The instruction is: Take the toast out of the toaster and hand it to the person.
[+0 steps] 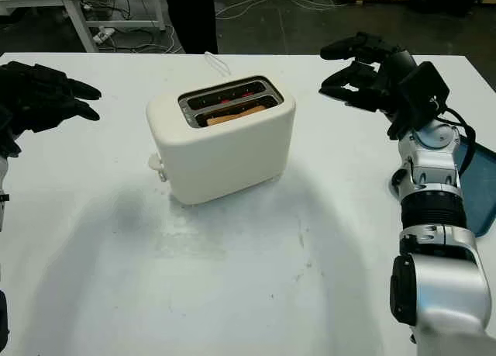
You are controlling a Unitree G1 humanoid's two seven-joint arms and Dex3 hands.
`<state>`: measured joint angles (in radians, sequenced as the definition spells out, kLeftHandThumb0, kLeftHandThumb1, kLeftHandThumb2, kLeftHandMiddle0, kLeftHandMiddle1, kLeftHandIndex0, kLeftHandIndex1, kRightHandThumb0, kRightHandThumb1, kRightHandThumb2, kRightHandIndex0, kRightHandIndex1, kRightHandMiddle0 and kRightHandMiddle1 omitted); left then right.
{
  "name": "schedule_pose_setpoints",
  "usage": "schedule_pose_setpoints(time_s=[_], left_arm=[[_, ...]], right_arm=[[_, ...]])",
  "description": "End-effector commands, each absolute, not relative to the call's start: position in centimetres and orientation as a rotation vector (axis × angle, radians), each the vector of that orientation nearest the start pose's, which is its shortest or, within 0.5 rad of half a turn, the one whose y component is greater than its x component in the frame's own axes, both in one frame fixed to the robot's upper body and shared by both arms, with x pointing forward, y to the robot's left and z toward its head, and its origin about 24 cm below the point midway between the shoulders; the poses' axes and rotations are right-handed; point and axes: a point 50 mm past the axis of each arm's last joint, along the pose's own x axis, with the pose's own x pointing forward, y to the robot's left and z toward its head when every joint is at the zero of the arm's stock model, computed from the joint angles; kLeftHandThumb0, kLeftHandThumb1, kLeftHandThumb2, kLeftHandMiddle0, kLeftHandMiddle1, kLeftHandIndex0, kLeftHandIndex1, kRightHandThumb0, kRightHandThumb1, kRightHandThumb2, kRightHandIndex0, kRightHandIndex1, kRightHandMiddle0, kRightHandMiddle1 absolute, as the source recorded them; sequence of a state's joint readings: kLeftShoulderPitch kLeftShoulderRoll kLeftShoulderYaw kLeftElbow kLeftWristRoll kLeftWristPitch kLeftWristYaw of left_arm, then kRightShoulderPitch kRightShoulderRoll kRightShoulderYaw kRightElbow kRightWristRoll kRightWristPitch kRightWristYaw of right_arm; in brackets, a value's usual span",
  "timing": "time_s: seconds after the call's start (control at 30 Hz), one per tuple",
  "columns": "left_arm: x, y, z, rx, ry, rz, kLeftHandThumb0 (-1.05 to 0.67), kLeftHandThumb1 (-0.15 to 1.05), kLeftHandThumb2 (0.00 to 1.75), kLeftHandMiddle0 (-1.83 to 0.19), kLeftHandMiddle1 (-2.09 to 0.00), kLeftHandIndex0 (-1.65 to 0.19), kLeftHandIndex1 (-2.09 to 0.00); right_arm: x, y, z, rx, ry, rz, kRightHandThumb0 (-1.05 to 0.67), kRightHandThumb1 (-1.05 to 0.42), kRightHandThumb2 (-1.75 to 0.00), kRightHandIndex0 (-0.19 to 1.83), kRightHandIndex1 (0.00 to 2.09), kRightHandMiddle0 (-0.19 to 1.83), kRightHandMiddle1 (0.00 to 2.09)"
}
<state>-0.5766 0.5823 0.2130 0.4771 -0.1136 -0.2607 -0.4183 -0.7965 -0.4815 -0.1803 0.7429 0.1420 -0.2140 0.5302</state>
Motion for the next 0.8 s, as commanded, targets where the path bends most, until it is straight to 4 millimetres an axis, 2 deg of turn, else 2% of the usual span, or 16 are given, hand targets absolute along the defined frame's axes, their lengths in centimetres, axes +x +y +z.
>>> schedule_pose_setpoints(time_s=[0.0,0.77], left_arm=[[33.68,27.44,18.80,0.428,-0.388,-0.155,-1.05,0.78,0.00,-1.27,-0.50,-1.39,-0.01],[33.25,27.57,18.71,0.439,-0.374,-0.153,-1.05,0.77,0.00,-1.30,-0.42,-1.39,0.00]], right_arm=[[37.34,-24.42,18.02,-0.267,-0.281,0.296,-0.70,-0.64,0.00,0.58,1.13,0.61,0.73],[37.24,-24.60,18.10,-0.279,-0.279,0.274,-0.67,-0.64,0.00,0.61,1.08,0.62,0.73]])
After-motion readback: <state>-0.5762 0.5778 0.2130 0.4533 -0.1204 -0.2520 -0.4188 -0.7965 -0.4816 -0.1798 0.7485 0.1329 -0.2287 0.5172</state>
